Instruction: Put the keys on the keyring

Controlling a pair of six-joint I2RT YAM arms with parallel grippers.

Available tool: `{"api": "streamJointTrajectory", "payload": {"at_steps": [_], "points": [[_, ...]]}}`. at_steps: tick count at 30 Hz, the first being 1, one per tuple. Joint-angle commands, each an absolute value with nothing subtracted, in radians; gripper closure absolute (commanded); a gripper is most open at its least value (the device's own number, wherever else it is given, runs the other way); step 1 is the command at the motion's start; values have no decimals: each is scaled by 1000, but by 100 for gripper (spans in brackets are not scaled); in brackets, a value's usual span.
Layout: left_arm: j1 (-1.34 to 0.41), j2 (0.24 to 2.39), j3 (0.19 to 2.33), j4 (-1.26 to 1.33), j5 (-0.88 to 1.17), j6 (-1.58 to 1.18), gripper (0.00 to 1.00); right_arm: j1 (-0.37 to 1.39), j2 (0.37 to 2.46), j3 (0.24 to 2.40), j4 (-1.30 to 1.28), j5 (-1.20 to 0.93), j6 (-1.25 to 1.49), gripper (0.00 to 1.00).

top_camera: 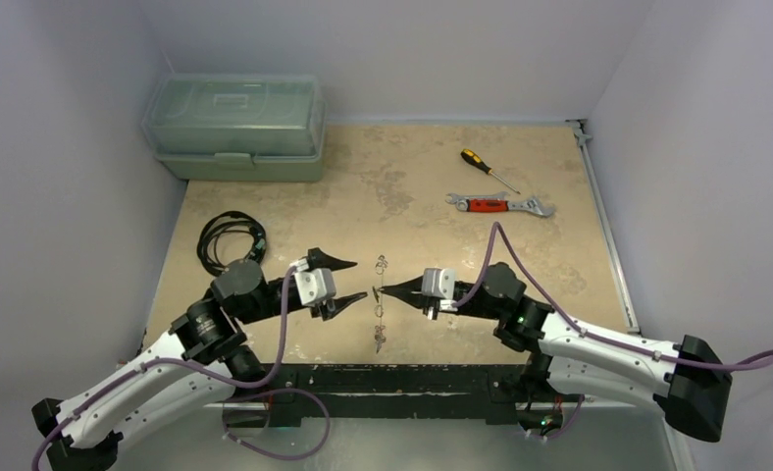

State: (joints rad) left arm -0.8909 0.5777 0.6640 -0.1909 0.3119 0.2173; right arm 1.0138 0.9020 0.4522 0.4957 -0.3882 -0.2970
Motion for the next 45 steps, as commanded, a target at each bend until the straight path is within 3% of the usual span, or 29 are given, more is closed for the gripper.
{"api": "streamJointTrajectory", "payload": {"at_steps": [1, 4, 8, 14, 28, 34, 41, 45], "points": [[-884, 526, 561, -18, 419, 213, 46, 1015, 849, 439, 629, -409, -269, 100], [-884, 517, 525, 50, 438, 221, 49, 1015, 832, 426, 651, -415, -258, 100], [-884, 530, 510, 82, 455, 233, 67, 1015, 827, 418, 669, -426, -251, 100], [-885, 559, 502, 94, 505, 248, 73, 1015, 832, 412, 686, -430, -240, 100], [-884, 614, 509, 82, 535, 276, 74, 1015, 840, 410, 698, -434, -232, 100], [-884, 618, 520, 66, 531, 291, 81, 1016, 828, 409, 695, -435, -228, 100], [-885, 629, 531, 58, 526, 292, 100, 1015, 831, 413, 687, -439, -227, 100], [-884, 636, 535, 53, 529, 293, 100, 1015, 828, 413, 689, -440, -225, 100]]}}
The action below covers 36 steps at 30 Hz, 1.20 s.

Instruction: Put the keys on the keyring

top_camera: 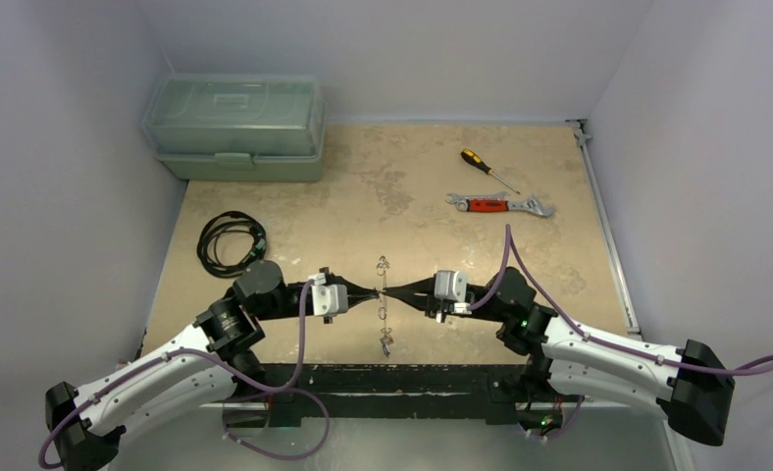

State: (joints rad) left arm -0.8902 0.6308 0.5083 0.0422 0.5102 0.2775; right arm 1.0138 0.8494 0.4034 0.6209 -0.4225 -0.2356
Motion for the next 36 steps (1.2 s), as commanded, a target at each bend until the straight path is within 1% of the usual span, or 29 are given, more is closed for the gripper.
{"api": "streamJointTrajectory", "payload": {"at_steps": [1, 9, 21, 22, 25, 27, 28, 30, 32, 36], "points": [[-884, 635, 536, 54, 528, 294, 100, 1015, 827, 411, 690, -440, -225, 100], [-884, 636, 539, 65, 559, 283, 100, 1015, 845, 419, 710, -436, -188, 100], [-884, 625, 553, 76, 583, 247, 100, 1015, 889, 412, 829, -426, -99, 100], [-884, 622, 554, 74, 582, 246, 97, 1015, 891, 410, 834, -426, -96, 100], [-884, 609, 555, 70, 568, 235, 78, 1015, 890, 407, 839, -425, -94, 100], [-884, 595, 555, 65, 556, 227, 64, 1015, 886, 404, 839, -426, -93, 100], [-884, 584, 555, 65, 552, 224, 60, 1015, 881, 402, 839, -430, -92, 100], [-884, 565, 552, 69, 550, 215, 55, 1015, 871, 399, 842, -442, -87, 100], [-884, 547, 548, 76, 550, 209, 53, 1016, 858, 394, 853, -460, -76, 100], [-883, 528, 545, 103, 566, 189, 54, 1015, 838, 382, 878, -476, -58, 100]]}}
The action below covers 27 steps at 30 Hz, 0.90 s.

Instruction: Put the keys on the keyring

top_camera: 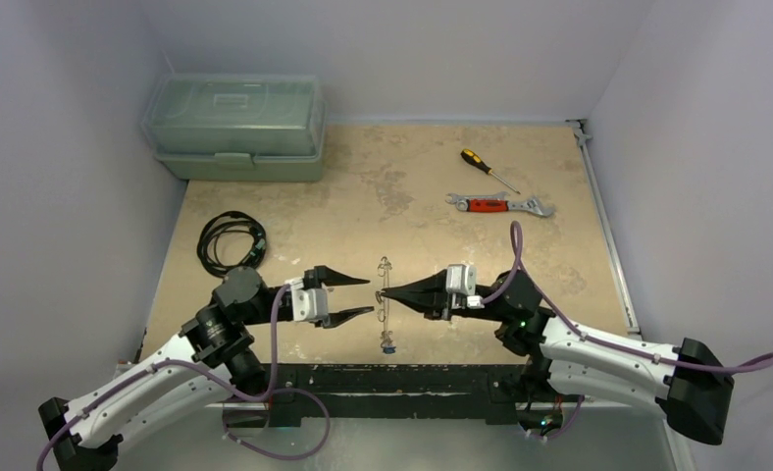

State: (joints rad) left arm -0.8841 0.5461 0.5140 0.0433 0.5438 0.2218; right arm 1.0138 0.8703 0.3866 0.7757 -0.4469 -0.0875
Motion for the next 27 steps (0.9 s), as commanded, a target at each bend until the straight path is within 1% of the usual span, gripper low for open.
{"api": "streamJointTrajectory", "payload": {"at_steps": [1, 4, 5, 11, 14, 21, 25, 27], "points": [[-883, 528, 546, 110, 574, 183, 56, 1015, 837, 384, 883, -478, -53, 100], [-881, 541, 549, 121, 599, 170, 63, 1015, 838, 390, 894, -491, -40, 100], [-880, 546, 550, 123, 605, 167, 64, 1015, 838, 389, 901, -493, -36, 100], [-878, 557, 543, 152, 626, 149, 65, 1015, 845, 401, 917, -512, -25, 100], [-876, 558, 533, 178, 646, 141, 71, 1015, 853, 399, 929, -513, -20, 100], [-876, 585, 534, 181, 661, 133, 75, 1015, 877, 388, 977, -524, -6, 100], [-874, 595, 536, 178, 660, 137, 75, 1015, 887, 393, 983, -528, -7, 100], [-874, 603, 537, 176, 660, 136, 78, 1015, 892, 393, 990, -529, -6, 100]]}}
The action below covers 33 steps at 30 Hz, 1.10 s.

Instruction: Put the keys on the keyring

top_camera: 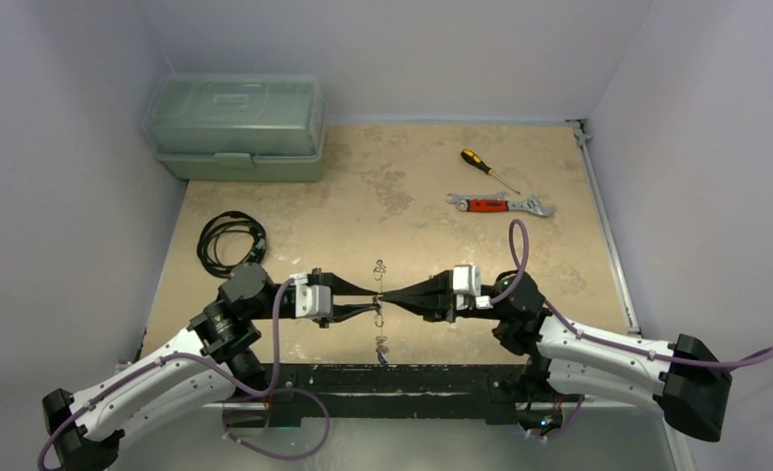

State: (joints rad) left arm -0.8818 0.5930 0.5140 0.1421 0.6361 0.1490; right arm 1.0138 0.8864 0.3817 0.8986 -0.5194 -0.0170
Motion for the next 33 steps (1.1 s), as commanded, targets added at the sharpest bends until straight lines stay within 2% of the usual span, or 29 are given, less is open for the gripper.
{"api": "streamJointTrajectory", "payload": {"at_steps": [1, 8, 15, 17, 24, 26, 31, 33], "points": [[-874, 607, 540, 176, 659, 137, 78, 1015, 894, 393, 993, -529, -7, 100], [-874, 616, 538, 187, 662, 128, 82, 1015, 911, 392, 1004, -543, -7, 100], [-873, 623, 541, 189, 657, 126, 93, 1015, 929, 399, 996, -559, -6, 100], [-872, 623, 543, 186, 639, 127, 100, 1015, 933, 400, 992, -563, -6, 100], [-868, 635, 593, 50, 508, 188, 100, 1015, 925, 430, 894, -505, -11, 98], [-867, 644, 603, 23, 491, 200, 100, 1015, 918, 455, 804, -476, -25, 88], [-867, 669, 636, -88, 446, 251, 100, 1015, 867, 548, 510, -386, -140, 51], [-867, 681, 643, -112, 435, 270, 100, 1015, 850, 602, 383, -337, -199, 46]]}}
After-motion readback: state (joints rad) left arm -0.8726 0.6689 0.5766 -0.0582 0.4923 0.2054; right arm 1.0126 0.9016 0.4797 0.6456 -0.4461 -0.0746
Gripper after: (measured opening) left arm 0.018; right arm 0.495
